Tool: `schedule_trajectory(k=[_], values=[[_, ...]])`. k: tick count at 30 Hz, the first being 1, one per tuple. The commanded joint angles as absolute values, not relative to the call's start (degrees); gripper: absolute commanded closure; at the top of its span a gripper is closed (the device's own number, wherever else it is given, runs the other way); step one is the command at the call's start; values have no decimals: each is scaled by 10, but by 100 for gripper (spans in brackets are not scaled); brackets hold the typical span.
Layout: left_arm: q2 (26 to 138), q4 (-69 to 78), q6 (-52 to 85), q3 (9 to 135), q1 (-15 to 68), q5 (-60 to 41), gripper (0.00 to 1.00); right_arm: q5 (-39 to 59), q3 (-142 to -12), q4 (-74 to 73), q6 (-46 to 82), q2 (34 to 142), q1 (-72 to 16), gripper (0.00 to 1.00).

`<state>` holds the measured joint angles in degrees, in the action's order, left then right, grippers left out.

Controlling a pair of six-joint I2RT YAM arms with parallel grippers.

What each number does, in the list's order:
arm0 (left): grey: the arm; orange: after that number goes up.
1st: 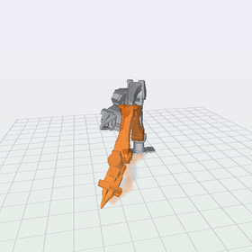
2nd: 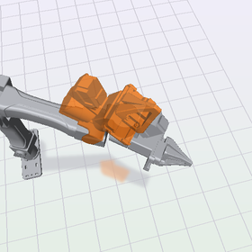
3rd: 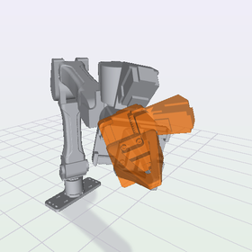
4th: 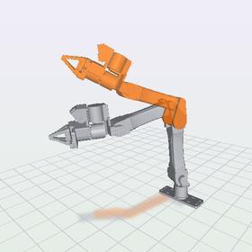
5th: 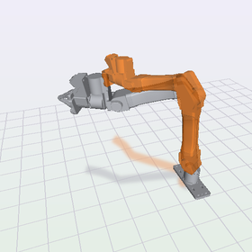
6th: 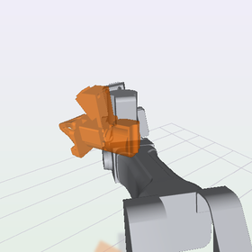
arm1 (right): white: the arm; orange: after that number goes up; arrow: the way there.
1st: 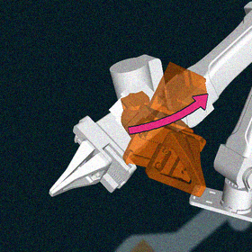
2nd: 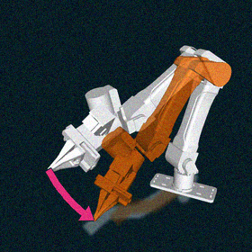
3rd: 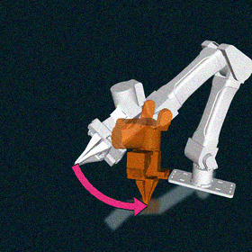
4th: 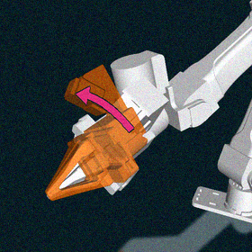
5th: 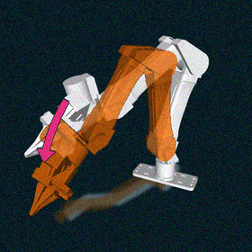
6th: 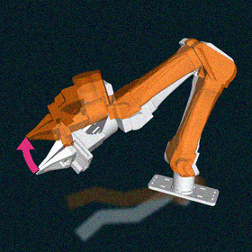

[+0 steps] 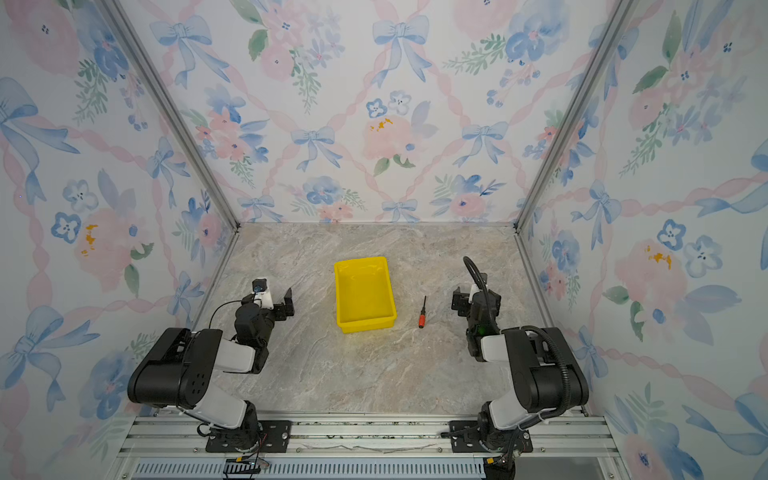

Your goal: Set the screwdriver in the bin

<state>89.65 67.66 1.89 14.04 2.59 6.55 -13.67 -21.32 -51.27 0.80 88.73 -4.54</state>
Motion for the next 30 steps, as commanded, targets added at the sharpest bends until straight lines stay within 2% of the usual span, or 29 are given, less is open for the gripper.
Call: schedule_trajectory(k=[1, 30], values=[[896, 686, 11, 140, 25, 63, 3, -132, -222, -524, 5, 888, -44, 3], [896, 686, 11, 140, 24, 62, 3, -117, -222, -523, 8, 886, -36, 3]])
